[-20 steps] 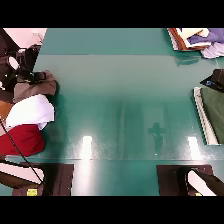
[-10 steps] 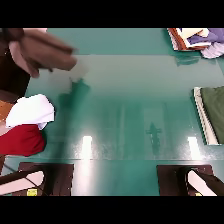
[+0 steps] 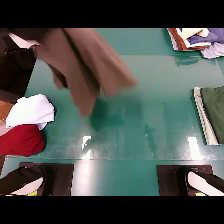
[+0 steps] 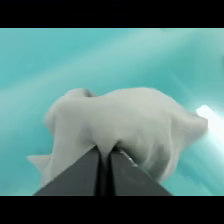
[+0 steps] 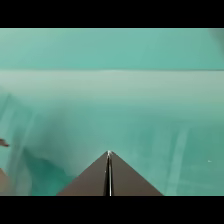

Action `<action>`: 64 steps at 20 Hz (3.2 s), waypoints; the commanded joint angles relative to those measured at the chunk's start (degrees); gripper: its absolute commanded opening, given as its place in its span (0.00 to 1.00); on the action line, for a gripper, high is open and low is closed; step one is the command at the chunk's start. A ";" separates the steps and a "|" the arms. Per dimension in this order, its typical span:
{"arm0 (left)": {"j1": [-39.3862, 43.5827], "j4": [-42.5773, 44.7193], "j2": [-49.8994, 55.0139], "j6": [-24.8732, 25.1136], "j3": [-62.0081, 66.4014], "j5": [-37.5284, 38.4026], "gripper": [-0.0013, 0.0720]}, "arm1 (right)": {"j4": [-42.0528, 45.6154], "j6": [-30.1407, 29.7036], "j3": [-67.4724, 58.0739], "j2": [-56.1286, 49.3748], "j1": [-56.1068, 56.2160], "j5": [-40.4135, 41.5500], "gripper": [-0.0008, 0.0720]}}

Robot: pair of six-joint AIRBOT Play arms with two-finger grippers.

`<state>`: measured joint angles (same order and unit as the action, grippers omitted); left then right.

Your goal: Fold the shirts.

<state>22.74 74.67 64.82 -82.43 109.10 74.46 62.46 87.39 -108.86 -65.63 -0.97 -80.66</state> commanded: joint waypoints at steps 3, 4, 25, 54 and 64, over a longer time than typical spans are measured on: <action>14.49 -0.59 7.82 -0.07 -11.65 2.34 0.05 | 0.15 -0.02 -4.42 -4.13 5.33 -5.35 0.04; 16.09 -0.59 9.49 -0.07 -14.03 2.67 0.05 | 0.15 -0.02 -4.42 -4.50 5.70 -5.84 0.04; -10.86 -14.56 33.83 5.07 -19.65 -7.08 0.86 | 0.31 0.00 -4.11 -4.59 5.14 -9.68 0.04; -12.79 -10.54 28.68 7.89 -14.27 -7.96 0.05 | -16.31 -14.45 62.27 -15.72 11.15 18.73 0.64; -12.79 1.84 14.12 6.19 -9.77 -12.61 0.05 | -12.70 -13.73 40.17 -8.87 8.55 15.15 0.03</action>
<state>9.98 71.07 84.95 -75.57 96.88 63.96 49.12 73.19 -61.17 -78.96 9.63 -63.99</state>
